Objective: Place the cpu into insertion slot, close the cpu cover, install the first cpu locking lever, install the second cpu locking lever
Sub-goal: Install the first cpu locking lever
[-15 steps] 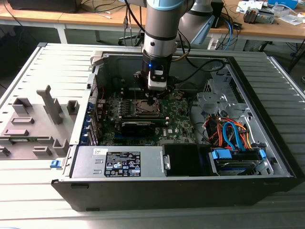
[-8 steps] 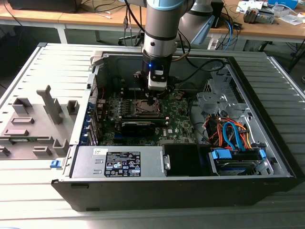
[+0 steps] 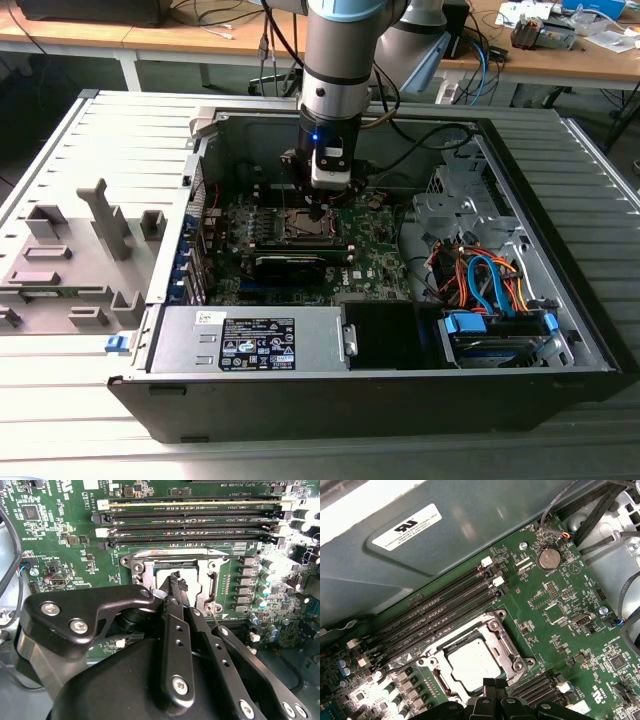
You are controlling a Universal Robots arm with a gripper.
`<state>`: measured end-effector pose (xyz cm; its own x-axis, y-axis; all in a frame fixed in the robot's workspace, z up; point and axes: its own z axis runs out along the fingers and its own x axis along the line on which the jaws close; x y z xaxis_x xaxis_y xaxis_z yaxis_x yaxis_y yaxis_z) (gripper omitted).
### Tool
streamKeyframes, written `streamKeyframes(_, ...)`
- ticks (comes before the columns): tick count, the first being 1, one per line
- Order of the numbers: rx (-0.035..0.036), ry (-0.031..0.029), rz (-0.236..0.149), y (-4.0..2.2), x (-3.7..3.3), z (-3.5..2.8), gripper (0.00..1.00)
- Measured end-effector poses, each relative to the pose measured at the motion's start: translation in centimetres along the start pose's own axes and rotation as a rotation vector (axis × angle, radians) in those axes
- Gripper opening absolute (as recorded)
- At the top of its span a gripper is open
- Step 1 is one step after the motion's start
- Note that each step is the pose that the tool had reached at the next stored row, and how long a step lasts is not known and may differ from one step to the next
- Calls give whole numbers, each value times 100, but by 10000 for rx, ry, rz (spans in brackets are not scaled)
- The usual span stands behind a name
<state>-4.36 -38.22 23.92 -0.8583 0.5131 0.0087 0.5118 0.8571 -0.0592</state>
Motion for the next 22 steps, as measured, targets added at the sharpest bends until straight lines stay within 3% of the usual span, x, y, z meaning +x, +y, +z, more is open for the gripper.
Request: streamKeyframes(22, 2, -11, -184, 0, 0, 0, 11)
